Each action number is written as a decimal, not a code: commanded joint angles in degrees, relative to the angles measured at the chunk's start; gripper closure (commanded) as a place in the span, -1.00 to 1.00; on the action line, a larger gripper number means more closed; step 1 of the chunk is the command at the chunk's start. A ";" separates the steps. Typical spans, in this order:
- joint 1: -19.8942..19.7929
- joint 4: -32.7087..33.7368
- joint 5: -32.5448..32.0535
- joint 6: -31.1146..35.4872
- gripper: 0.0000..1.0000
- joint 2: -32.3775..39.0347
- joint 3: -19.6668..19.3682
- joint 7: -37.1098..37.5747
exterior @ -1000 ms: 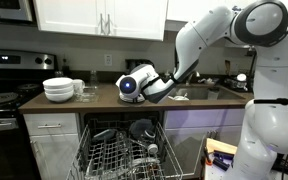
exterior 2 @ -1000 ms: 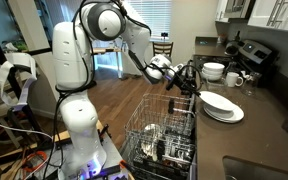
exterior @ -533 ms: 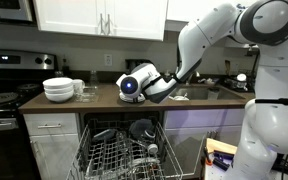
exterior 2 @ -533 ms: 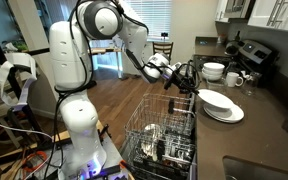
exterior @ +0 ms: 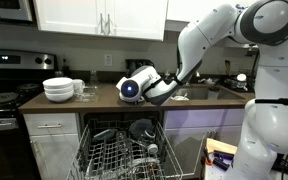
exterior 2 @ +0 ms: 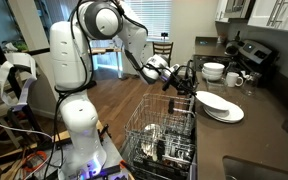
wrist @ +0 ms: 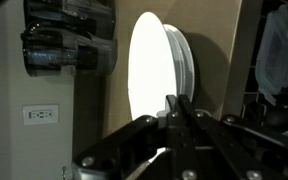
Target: Remove one plate from the pile on the right and put it in the dishwasher
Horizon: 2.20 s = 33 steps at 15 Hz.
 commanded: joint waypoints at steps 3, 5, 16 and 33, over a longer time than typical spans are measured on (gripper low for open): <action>1.35 -1.74 -2.14 -1.54 0.94 -1.67 1.26 3.04; 1.73 -2.26 -2.34 -1.63 0.94 -1.95 1.77 3.77; 3.89 -4.97 -5.60 -4.78 0.94 -3.10 3.52 8.51; 8.20 -13.17 -3.54 -3.75 0.94 -10.78 8.62 9.90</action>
